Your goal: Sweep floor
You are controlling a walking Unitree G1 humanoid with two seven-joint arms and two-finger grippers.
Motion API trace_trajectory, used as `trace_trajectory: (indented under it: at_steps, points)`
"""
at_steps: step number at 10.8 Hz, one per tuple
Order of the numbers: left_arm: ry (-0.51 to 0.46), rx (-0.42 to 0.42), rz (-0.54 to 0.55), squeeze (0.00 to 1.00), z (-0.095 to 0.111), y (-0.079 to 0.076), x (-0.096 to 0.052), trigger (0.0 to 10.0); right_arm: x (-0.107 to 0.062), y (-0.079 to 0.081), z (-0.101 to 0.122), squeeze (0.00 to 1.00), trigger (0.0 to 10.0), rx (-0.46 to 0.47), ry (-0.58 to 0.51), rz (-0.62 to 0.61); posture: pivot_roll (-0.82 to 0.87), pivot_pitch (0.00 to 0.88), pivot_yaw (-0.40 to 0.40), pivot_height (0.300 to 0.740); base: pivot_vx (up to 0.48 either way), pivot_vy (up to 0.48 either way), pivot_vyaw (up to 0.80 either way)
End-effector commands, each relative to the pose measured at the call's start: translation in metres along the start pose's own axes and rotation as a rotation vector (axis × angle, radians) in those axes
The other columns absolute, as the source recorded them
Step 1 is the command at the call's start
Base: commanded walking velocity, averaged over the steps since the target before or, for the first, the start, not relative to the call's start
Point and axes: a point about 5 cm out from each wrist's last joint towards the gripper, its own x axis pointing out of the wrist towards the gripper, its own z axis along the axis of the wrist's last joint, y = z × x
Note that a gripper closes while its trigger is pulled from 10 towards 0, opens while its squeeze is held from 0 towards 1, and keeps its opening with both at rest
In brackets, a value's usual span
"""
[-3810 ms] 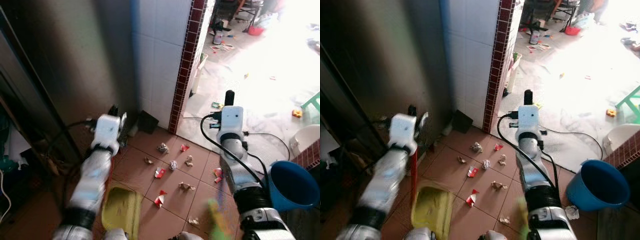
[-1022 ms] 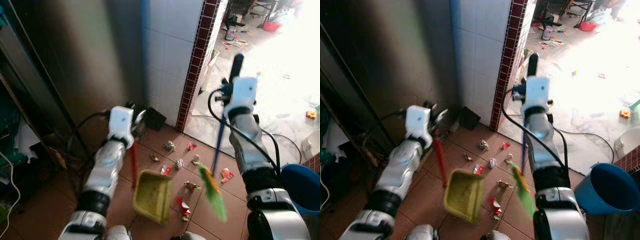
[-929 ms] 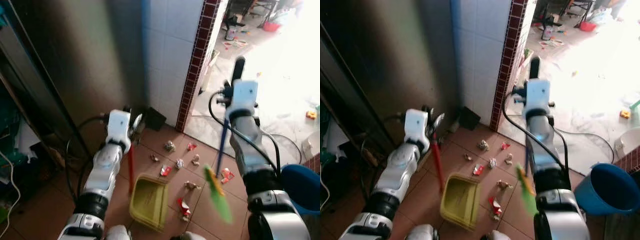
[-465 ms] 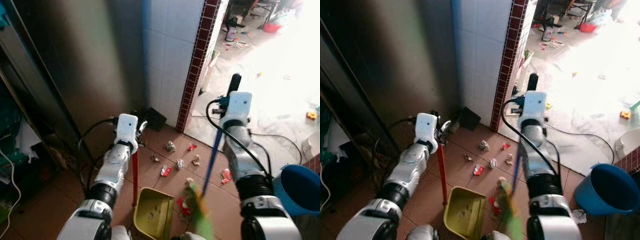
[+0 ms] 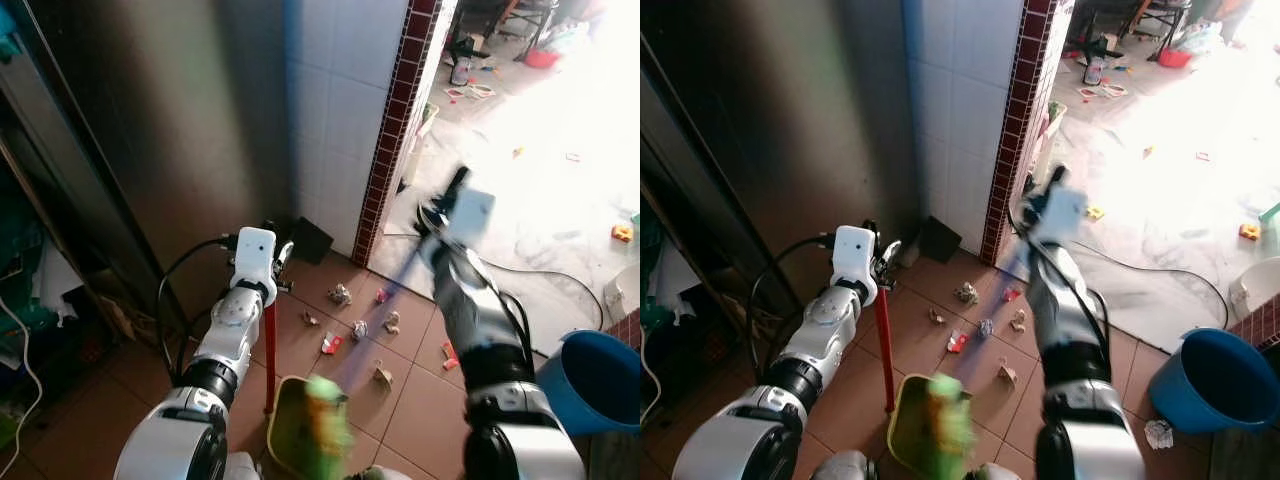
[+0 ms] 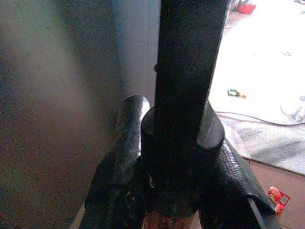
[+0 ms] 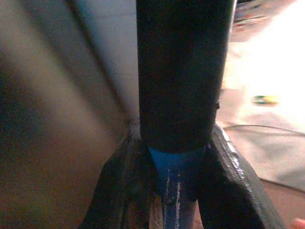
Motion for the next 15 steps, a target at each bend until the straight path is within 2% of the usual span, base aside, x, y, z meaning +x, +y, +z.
trace_trajectory:
  at_steps: [1, 2, 4, 5, 6, 7, 8, 9, 10, 11, 12, 13, 14, 15]
  points:
    - [0.034, -0.007, 0.002, 0.0, -0.006, -0.002, 0.0, 10.0, 0.003, 0.015, 0.029, 0.0, 10.0, 0.084, -0.087, 0.08, -0.03, 0.0, -0.024, 0.74, 0.0, 0.0, 0.0]
    - [0.035, -0.007, 0.002, 0.0, -0.006, -0.002, 0.0, 10.0, 0.003, 0.025, 0.046, 0.0, 10.0, 0.091, -0.128, 0.16, -0.03, 0.0, -0.023, 0.74, 0.0, 0.0, 0.0]
    - [0.037, -0.009, 0.001, 0.0, -0.006, -0.001, 0.001, 10.0, -0.002, 0.041, 0.081, 0.0, 10.0, -0.183, -0.31, 0.307, -0.03, 0.0, -0.022, 0.74, 0.0, 0.0, 0.0]
    - [0.037, -0.008, -0.001, 0.0, -0.006, -0.002, 0.001, 10.0, -0.005, 0.042, 0.09, 0.0, 10.0, -0.265, -0.376, 0.311, -0.02, 0.0, -0.024, 0.74, 0.0, 0.0, 0.0]
    - [0.036, -0.005, -0.004, 0.0, -0.006, -0.002, 0.001, 10.0, -0.008, 0.04, 0.101, 0.0, 10.0, -0.324, -0.457, 0.287, -0.02, 0.0, -0.023, 0.74, 0.0, 0.0, 0.0]
    - [0.039, 0.0, -0.008, 0.0, -0.006, -0.002, 0.001, 10.0, -0.012, 0.032, 0.108, 0.0, 10.0, -0.436, -0.526, 0.215, -0.02, 0.0, -0.023, 0.74, 0.0, 0.0, 0.0]
    - [0.041, 0.002, -0.009, 0.0, -0.007, -0.003, 0.001, 10.0, -0.013, 0.022, 0.107, 0.0, 10.0, -0.469, -0.533, 0.138, -0.02, 0.0, -0.025, 0.74, 0.0, 0.0, 0.0]
    - [0.042, 0.004, -0.011, 0.0, -0.007, -0.003, 0.002, 10.0, -0.01, 0.0, 0.101, 0.0, 10.0, -0.511, -0.506, -0.014, -0.02, 0.0, -0.025, 0.74, 0.0, 0.0, 0.0]
    - [0.042, 0.005, -0.012, 0.0, -0.007, -0.004, 0.001, 10.0, -0.007, -0.023, 0.082, 0.0, 10.0, -0.502, -0.394, -0.145, -0.02, 0.0, -0.03, 0.74, 0.0, 0.0, 0.0]
    - [0.044, 0.005, -0.014, 0.0, -0.008, -0.004, 0.001, 10.0, -0.005, -0.035, 0.051, 0.0, 10.0, -0.429, -0.255, -0.166, -0.02, 0.0, -0.034, 0.74, 0.0, 0.0, 0.0]
    - [0.045, 0.005, -0.015, 0.0, -0.008, -0.005, 0.001, 10.0, -0.004, -0.038, 0.034, 0.0, 10.0, -0.382, -0.183, -0.171, -0.01, 0.0, -0.037, 0.74, 0.0, 0.0, 0.0]
    - [0.046, 0.003, -0.015, 0.0, -0.009, -0.005, 0.001, 10.0, -0.003, -0.034, 0.015, 0.0, 10.0, -0.333, -0.103, -0.154, -0.01, 0.0, -0.037, 0.74, 0.0, 0.0, 0.0]
    - [0.046, 0.004, -0.015, 0.0, -0.009, -0.006, 0.001, 10.0, -0.003, -0.029, 0.007, 0.0, 10.0, -0.308, -0.069, -0.137, -0.01, 0.0, -0.04, 0.74, 0.0, 0.0, 0.0]
    - [0.046, 0.003, -0.014, 0.0, -0.009, -0.006, 0.001, 10.0, -0.002, -0.021, -0.004, 0.0, 10.0, -0.228, -0.012, -0.1, -0.01, 0.0, -0.042, 0.74, 0.0, 0.0, 0.0]
